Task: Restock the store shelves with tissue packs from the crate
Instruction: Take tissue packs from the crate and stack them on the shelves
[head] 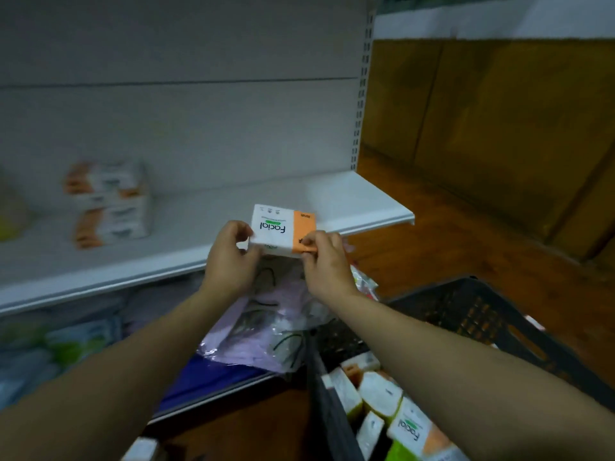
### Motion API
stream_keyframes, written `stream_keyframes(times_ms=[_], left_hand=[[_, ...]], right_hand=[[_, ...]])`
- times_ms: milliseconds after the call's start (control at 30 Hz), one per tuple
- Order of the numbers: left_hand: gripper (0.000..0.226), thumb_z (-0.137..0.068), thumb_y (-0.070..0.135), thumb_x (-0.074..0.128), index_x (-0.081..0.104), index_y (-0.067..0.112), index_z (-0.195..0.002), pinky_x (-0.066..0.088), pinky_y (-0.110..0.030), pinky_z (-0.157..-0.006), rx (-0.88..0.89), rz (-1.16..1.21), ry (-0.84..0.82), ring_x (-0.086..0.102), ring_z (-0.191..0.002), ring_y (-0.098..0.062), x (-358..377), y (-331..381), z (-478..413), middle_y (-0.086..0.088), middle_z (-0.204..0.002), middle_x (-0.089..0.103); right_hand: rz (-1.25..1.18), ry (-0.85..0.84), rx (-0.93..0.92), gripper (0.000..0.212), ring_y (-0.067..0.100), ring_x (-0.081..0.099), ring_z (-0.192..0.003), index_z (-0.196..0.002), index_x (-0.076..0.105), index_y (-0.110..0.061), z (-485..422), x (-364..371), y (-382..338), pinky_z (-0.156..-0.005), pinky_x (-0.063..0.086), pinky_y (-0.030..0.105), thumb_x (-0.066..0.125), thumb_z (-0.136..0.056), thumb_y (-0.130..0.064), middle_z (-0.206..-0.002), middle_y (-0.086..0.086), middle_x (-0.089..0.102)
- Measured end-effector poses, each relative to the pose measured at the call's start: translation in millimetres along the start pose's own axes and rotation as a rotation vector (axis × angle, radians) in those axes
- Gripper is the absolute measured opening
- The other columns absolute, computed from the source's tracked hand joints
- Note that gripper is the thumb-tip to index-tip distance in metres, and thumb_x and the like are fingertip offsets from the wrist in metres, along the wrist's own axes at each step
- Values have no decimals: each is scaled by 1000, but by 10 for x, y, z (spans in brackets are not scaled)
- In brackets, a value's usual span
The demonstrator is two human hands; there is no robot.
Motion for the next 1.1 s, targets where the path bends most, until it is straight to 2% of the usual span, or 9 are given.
stream_keyframes(times_ms=[133, 300, 433, 600, 700, 767, 867, 1000, 1100], left_hand=[[22, -89, 9, 56, 56, 12, -111, 39, -24, -75, -39, -146, 97, 53, -93, -11, -731, -373, -43, 5, -108, 56], [20, -88, 12, 59, 59, 11, -108, 41, -27, -78, -147, -251, 184, 53, -90, -13, -1442, -863, 17, -5, -112, 61], [19, -89, 13, 58, 60, 11, -107, 46, -34, -85, -188, -308, 230, 56, -91, -19, -1793, -1099, 69, -10, -115, 55], [16, -89, 9, 54, 58, 11, -104, 46, -34, -83, -171, -382, 248, 56, -94, -25, -2027, -1240, 80, -8, -119, 47], [25, -88, 13, 54, 56, 12, -114, 44, -37, -89, -200, -448, 201, 54, -104, -29, -2058, -1251, 33, -8, -125, 49], [35, -87, 18, 58, 54, 12, -122, 37, -40, -100, -196, -491, 184, 46, -121, -31, -2052, -1234, 0, -9, -137, 44], [49, -84, 21, 63, 50, 13, -131, 27, -42, -110, -120, -563, 169, 31, -135, -32, -2005, -1146, -46, -13, -150, 31], [53, -80, 17, 68, 52, 7, -130, 28, -46, -109, 81, -583, 56, 36, -132, -38, -1712, -912, -112, -19, -145, 37], [50, -82, 15, 67, 52, 6, -130, 24, -42, -112, 206, -499, -22, 34, -135, -35, -1325, -692, -85, -19, -145, 38]], right_hand=[[-21, -92, -112, 23, 34, 53, -99, -113, 56, -11, -84, 606, -566, -89, 44, 38, 51, -91, -7, -120, 12, 43], [-29, -234, -189, 24, 34, 54, -97, -115, 55, -11, -121, 1247, -1088, -88, 45, 38, 48, -93, -8, -121, 11, 43], [-29, -292, -219, 23, 35, 55, -99, -116, 54, -14, -132, 1597, -1372, -90, 45, 43, 47, -94, -10, -123, 10, 44], [-16, -321, -274, 28, 32, 53, -108, -121, 54, -10, -173, 1847, -1547, -93, 44, 43, 47, -93, -9, -125, 12, 48], [23, -360, -267, 37, 29, 48, -117, -131, 48, -12, -208, 1898, -1570, -99, 41, 41, 46, -94, -11, -130, 12, 47], [30, -382, -272, 42, 28, 45, -120, -136, 44, -14, -215, 1876, -1569, -101, 40, 39, 46, -94, -12, -134, 12, 45], [5, -359, -269, 44, 26, 44, -123, -138, 42, -15, -230, 1765, -1483, -103, 38, 34, 48, -94, -12, -137, 11, 42], [66, -282, -210, 42, 23, 44, -123, -135, 45, -14, -313, 1454, -1194, -101, 34, 27, 50, -94, -15, -137, 9, 41], [119, -205, -180, 39, 25, 50, -116, -131, 50, -11, -328, 1110, -882, -100, 35, 27, 53, -92, -13, -133, 11, 43]])
Point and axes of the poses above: each hand's wrist, its own z-axis away from the middle knuckle, its own x-axis out of the palm, y = z × x, the point moved 1 cm from there along -z, towards the middle knuckle
